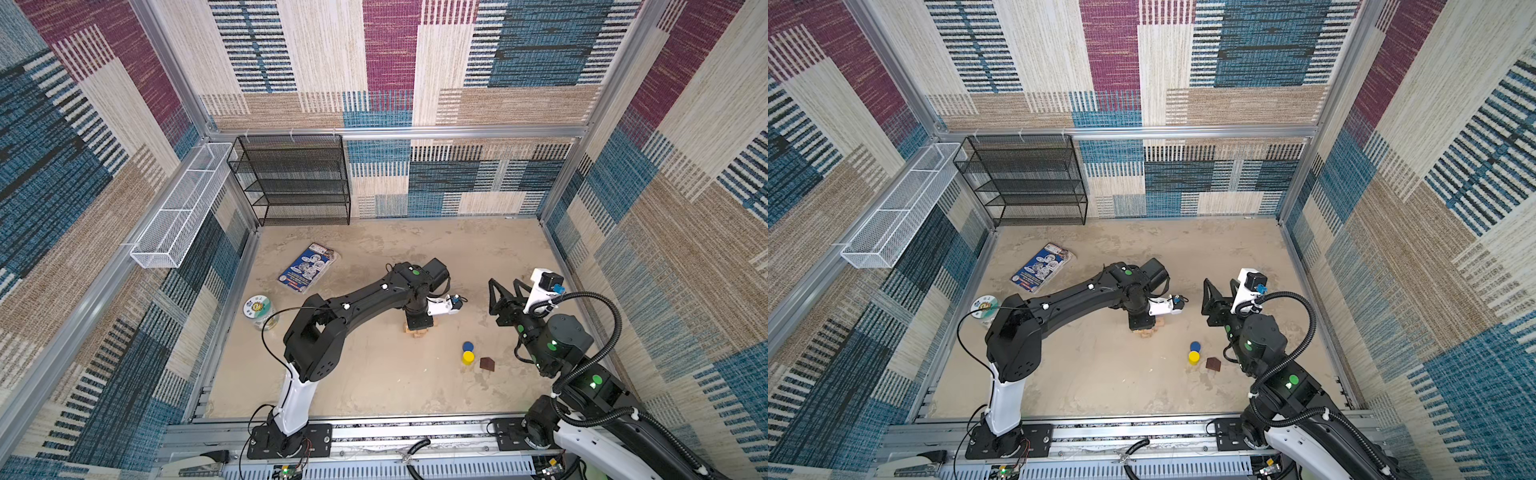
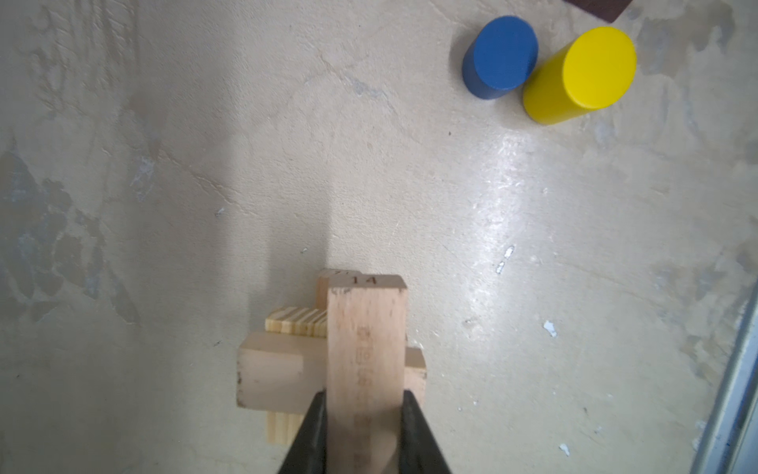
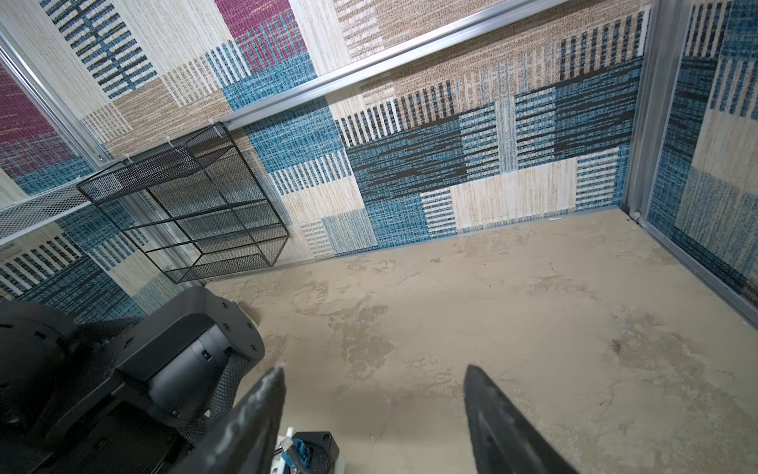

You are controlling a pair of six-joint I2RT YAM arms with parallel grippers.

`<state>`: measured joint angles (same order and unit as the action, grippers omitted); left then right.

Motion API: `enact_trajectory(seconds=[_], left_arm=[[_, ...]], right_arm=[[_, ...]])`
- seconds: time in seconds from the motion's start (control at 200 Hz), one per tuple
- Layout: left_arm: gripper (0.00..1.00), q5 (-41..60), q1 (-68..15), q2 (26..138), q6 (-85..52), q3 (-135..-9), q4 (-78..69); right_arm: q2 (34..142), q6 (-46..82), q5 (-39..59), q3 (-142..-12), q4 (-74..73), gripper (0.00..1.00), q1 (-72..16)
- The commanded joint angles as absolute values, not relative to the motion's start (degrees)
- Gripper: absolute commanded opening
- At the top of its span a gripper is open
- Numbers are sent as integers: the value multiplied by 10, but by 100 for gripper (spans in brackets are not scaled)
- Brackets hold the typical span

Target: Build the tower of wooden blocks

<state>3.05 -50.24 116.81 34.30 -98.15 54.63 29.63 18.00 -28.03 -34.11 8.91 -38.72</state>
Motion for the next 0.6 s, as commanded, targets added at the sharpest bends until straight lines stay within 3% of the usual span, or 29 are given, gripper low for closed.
enact_trajectory(seconds=[0.0, 0.591], left_arm=[[0, 25, -501, 1167, 353, -989, 554], [0, 29, -488, 1169, 350, -990, 553]], right_arm=[[298, 185, -277, -338, 77, 71, -388], [300, 193, -269, -334, 90, 72, -388]])
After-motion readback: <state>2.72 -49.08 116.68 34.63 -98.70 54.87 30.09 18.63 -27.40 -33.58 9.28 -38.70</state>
